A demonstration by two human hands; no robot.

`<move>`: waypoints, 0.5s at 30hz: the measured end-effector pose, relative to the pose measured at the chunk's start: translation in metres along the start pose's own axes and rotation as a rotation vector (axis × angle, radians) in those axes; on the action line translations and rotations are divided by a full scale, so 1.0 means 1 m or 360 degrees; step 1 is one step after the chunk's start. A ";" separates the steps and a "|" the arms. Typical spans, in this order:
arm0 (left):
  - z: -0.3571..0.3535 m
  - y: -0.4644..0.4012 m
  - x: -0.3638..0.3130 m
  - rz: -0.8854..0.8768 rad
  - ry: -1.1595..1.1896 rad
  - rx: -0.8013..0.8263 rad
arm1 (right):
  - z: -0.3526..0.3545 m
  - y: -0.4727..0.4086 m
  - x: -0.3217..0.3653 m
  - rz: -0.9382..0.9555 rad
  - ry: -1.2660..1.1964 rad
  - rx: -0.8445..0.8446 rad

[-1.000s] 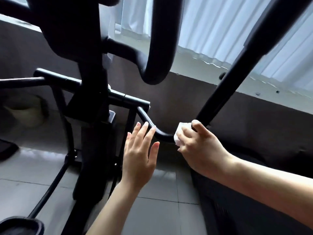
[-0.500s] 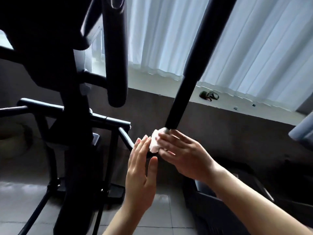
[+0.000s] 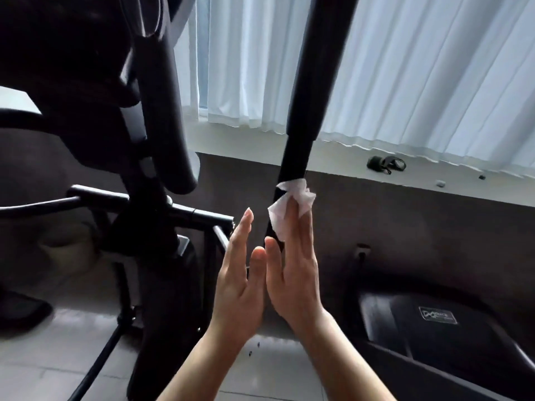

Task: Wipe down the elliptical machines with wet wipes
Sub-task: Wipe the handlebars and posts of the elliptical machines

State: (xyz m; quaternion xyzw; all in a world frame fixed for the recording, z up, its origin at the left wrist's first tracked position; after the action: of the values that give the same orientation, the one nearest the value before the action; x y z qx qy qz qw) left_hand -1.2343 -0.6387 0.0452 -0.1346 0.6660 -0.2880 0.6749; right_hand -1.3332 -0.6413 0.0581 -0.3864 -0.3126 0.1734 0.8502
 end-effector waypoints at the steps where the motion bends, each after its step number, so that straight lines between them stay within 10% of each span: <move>1: 0.001 0.002 0.002 0.0010 -0.0014 0.0010 | -0.009 0.017 -0.004 -0.0023 -0.0053 0.0024; 15: -0.023 0.021 0.007 0.0170 -0.0122 -0.0060 | 0.015 0.000 -0.024 -0.0041 -0.1031 0.0208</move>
State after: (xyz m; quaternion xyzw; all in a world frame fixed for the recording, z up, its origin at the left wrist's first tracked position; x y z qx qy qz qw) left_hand -1.2529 -0.6208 0.0256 -0.1225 0.6511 -0.2336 0.7117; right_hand -1.3607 -0.6456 0.0560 -0.2519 -0.5598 0.2963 0.7317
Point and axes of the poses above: each hand's wrist, its own y-axis away from the middle knuckle, its own z-axis out of the back of the hand, x = y × z, the point moved 1 cm from there along -y, towards the middle knuckle, and after that the axes turned 10 degrees about x, right-handed, at the moved point
